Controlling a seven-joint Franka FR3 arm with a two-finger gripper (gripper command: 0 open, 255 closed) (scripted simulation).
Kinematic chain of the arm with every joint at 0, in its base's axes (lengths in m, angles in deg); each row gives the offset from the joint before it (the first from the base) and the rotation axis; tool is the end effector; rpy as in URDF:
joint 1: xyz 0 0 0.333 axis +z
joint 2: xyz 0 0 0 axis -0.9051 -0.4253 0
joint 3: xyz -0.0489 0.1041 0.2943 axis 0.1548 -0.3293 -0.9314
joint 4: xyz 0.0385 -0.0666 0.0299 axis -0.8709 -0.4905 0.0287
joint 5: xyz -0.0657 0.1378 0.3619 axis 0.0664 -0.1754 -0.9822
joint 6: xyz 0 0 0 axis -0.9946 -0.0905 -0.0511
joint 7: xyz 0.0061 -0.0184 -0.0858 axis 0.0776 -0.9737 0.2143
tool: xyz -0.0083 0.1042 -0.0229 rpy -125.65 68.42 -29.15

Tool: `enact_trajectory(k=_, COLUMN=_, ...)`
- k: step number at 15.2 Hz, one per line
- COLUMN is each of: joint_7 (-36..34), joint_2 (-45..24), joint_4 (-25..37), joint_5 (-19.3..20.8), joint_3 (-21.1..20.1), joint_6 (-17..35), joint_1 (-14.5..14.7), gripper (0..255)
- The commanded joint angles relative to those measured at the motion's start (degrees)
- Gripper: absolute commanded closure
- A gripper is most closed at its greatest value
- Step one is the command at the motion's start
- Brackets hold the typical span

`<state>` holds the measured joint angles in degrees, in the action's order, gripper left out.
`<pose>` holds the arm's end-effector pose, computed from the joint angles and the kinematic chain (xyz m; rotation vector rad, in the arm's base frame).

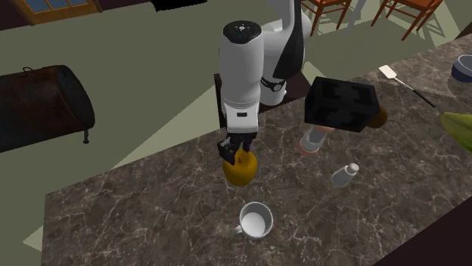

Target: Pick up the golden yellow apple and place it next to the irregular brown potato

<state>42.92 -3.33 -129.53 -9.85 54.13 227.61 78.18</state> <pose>0.3813 -0.2849 0.3968 2.8921 0.8232 0.2809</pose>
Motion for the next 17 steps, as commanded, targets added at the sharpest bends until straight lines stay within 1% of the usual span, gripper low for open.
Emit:
enact_trajectory(k=1, joint_7=0.0, joint_2=0.0, joint_4=0.0, joint_5=0.0, joint_3=0.0, joint_6=0.0, joint_1=0.0, gripper=255)
enact_trajectory(k=9, joint_7=0.0, joint_2=0.0, joint_4=0.0, joint_5=0.0, joint_3=0.0, joint_6=0.0, joint_1=0.0, gripper=255)
enact_trajectory(k=17, joint_7=-1.7, joint_2=3.8, joint_4=3.6, joint_5=1.6, joint_3=-3.1, joint_6=-7.1, joint_1=-1.5, gripper=255)
